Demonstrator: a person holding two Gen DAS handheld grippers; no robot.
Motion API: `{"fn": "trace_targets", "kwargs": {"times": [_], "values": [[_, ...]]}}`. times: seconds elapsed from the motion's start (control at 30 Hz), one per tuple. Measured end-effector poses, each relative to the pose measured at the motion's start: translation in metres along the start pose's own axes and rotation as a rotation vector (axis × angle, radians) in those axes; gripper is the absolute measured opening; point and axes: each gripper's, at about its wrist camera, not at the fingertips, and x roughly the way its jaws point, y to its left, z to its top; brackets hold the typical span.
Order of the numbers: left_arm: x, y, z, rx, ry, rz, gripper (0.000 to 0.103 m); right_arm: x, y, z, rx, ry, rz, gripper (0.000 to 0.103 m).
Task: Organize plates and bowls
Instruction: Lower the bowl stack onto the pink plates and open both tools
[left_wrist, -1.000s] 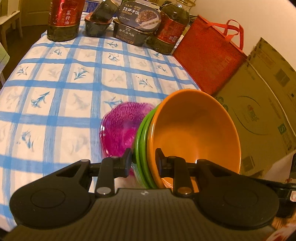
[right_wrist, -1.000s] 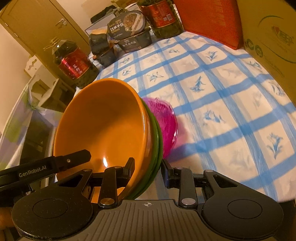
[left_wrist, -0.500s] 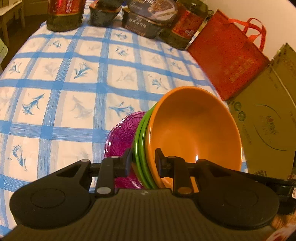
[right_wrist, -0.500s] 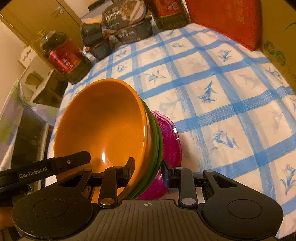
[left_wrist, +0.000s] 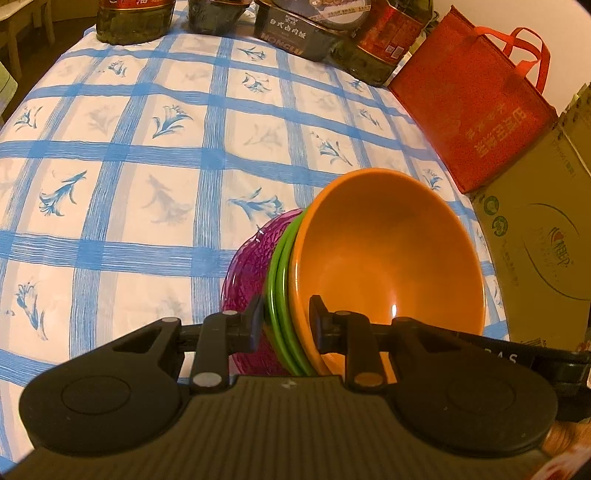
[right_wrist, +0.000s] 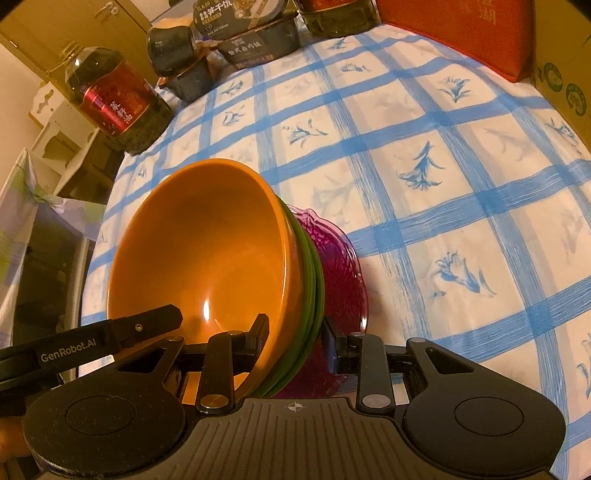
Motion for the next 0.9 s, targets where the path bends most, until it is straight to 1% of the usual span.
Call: {"fn": "trace_targets", "kwargs": {"times": [0.17,0.37,0.4,0.43,0.5,0.57,0.63,0.67,0.77,0.8,0.9], "values": [[-0.001,0.005,-0.001,-0.014,-0.004,-0.011,0.022,0.001,0.0,0.001,0.003,0.003,0.007,0.032],[-0.003,0.005,0.0,-0.016,-0.021,-0.012,0.022,0.0,-0.005,0.002,0.041,-0.01,0.05,0.038],[-0.003,0.006,0.0,-0.016,-0.023,-0.013,0.023,-0.001,-0.005,0.002,0.04,-0.018,0.052,0.042],[-0.004,0.006,0.0,-0.017,-0.023,-0.013,0.024,-0.002,-0.005,0.002,0.037,-0.028,0.051,0.051],[-0.004,0.007,-0.001,-0.019,-0.025,-0.012,0.025,-0.006,-0.005,0.002,0.037,-0.043,0.048,0.062],[-0.005,0.006,-0.002,-0.02,-0.028,-0.011,0.029,-0.008,-0.005,0.001,0.034,-0.056,0.056,0.065],[-0.006,0.006,-0.003,-0.02,-0.03,-0.009,0.037,-0.01,-0.004,0.0,0.033,-0.062,0.056,0.068],[-0.006,0.006,-0.004,-0.02,-0.031,-0.009,0.039,-0.011,-0.004,-0.001,0.033,-0.066,0.053,0.069],[-0.01,0.006,-0.005,-0.015,-0.039,-0.007,0.048,-0.016,-0.004,-0.003,0.039,-0.078,0.062,0.072],[-0.012,0.006,-0.006,-0.016,-0.043,-0.007,0.053,-0.017,-0.004,-0.003,0.042,-0.081,0.065,0.073],[-0.017,0.006,-0.008,-0.016,-0.056,-0.008,0.058,-0.024,-0.002,-0.006,0.042,-0.095,0.074,0.073]]}}
